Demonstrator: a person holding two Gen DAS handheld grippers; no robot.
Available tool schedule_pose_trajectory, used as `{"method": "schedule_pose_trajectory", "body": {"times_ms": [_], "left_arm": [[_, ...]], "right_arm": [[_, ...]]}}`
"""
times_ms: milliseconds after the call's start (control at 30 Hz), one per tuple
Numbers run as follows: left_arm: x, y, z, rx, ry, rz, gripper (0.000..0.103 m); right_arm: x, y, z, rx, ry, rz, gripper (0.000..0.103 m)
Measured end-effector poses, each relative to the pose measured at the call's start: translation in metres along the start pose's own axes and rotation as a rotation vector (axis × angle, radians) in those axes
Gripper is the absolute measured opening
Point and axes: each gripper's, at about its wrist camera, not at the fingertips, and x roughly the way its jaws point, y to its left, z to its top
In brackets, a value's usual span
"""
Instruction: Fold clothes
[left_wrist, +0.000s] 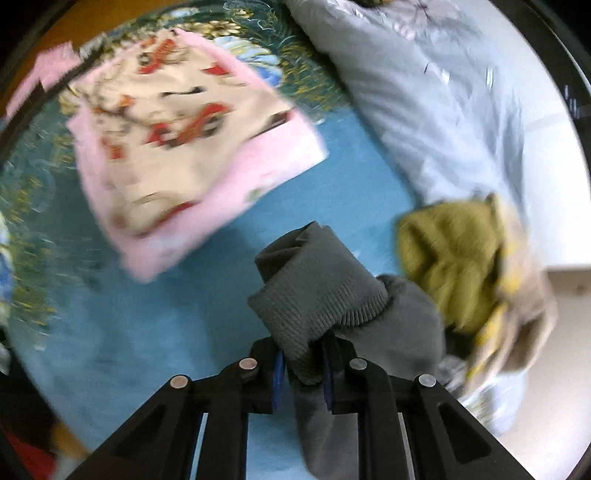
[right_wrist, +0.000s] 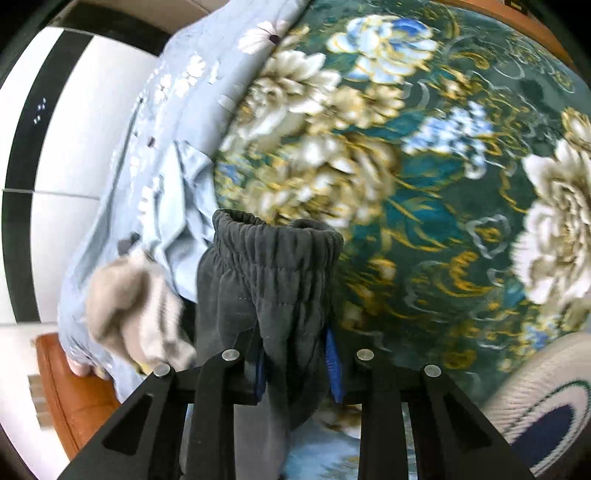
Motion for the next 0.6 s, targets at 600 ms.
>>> {"method": "schedule_pose_trajectory", "body": {"times_ms": [600], "left_arm": [[-0.047, -0.099, -0.130, 0.514, -0.108, 0.128, 0.014]], "right_arm": [[0.063, -0.029, -0.017, -0.007, 0.105, -0.157, 0.030]]}}
